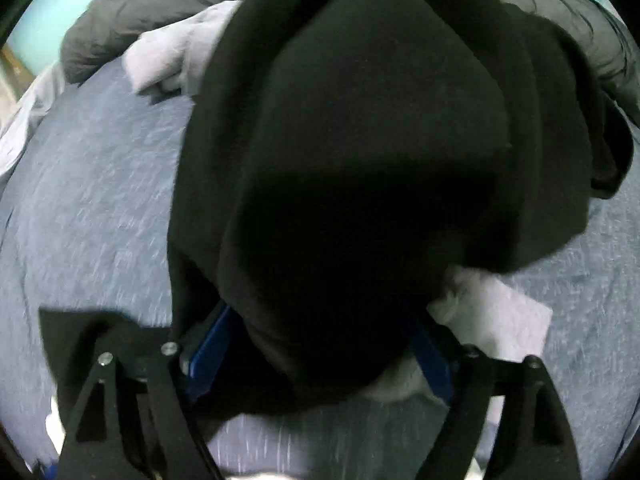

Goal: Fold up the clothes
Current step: 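Carry the black hoodie off the garment with the right tool while the left tool releases the band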

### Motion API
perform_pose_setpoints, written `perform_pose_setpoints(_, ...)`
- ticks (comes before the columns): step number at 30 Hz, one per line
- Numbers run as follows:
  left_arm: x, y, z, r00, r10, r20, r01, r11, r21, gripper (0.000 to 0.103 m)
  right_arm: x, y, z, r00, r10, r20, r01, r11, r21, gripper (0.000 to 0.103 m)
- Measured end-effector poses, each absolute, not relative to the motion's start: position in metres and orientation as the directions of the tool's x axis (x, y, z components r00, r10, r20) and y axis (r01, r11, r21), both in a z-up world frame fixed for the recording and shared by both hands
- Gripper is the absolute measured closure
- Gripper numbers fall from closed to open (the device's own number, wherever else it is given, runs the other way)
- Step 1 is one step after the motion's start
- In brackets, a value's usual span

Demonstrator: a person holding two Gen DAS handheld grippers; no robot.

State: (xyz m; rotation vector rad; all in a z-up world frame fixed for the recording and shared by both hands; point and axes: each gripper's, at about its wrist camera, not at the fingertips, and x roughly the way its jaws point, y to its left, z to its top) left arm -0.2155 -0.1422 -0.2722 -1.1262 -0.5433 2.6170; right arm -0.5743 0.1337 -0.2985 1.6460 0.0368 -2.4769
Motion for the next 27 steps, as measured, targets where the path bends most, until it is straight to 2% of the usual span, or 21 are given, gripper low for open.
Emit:
perform_pose_setpoints(3, -0.215, -0.143, -0.273, -0.673, 0.358, -0.647, -0.072, -0.903, -0.425, 0.039, -0.582, 0.131, -0.300, -0.394, -0.110, -0.913, 0.147, -0.988, 0.056, 0.019)
perform_pose_setpoints(4, -0.214, -0.143, -0.274, -0.673, 0.358, -0.647, -0.072, -0.903, -0.424, 0.039, -0.583, 0.129, -0.300, -0.403, -0.103, -0.909, 0.159, -0.986, 0.042, 0.027)
perform_pose_setpoints(5, -0.214, -0.143, -0.274, -0.674, 0.357, -0.647, -0.072, -0.903, -0.423, 0.039, -0.583, 0.130, -0.298, -0.417, -0.096, -0.904, 0.158, -0.987, 0.032, 0.046)
perform_pose_setpoints(7, -0.213, -0.142, -0.274, -0.675, 0.355, -0.647, -0.074, -0.905, -0.420, 0.039, -0.584, 0.135, -0.295, -0.437, -0.087, -0.895, 0.149, -0.989, 0.023, 0.069)
perform_pose_setpoints(10, -0.212, -0.141, -0.274, -0.676, 0.352, -0.648, -0.077, -0.907, -0.413, 0.039, -0.584, 0.136, -0.288, -0.464, -0.076, -0.883, 0.159, -0.987, 0.001, 0.080)
perform_pose_setpoints(13, -0.212, -0.140, -0.273, -0.681, 0.344, -0.646, -0.077, -0.911, -0.405, 0.039, -0.584, 0.136, -0.277, -0.505, -0.065, -0.860, 0.174, -0.984, -0.028, 0.084)
perform_pose_setpoints(21, -0.213, -0.151, -0.272, -0.696, 0.321, -0.643, -0.051, -0.914, -0.402, 0.039, -0.607, 0.181, -0.207, -0.656, 0.002, -0.755, 0.099, -0.991, -0.088, 0.086)
perform_pose_setpoints(27, -0.212, -0.158, -0.272, -0.702, 0.302, -0.644, -0.038, -0.920, -0.390, 0.039, -0.618, 0.259, -0.152, -0.728, 0.228, -0.646, -0.083, -0.965, -0.247, 0.087)
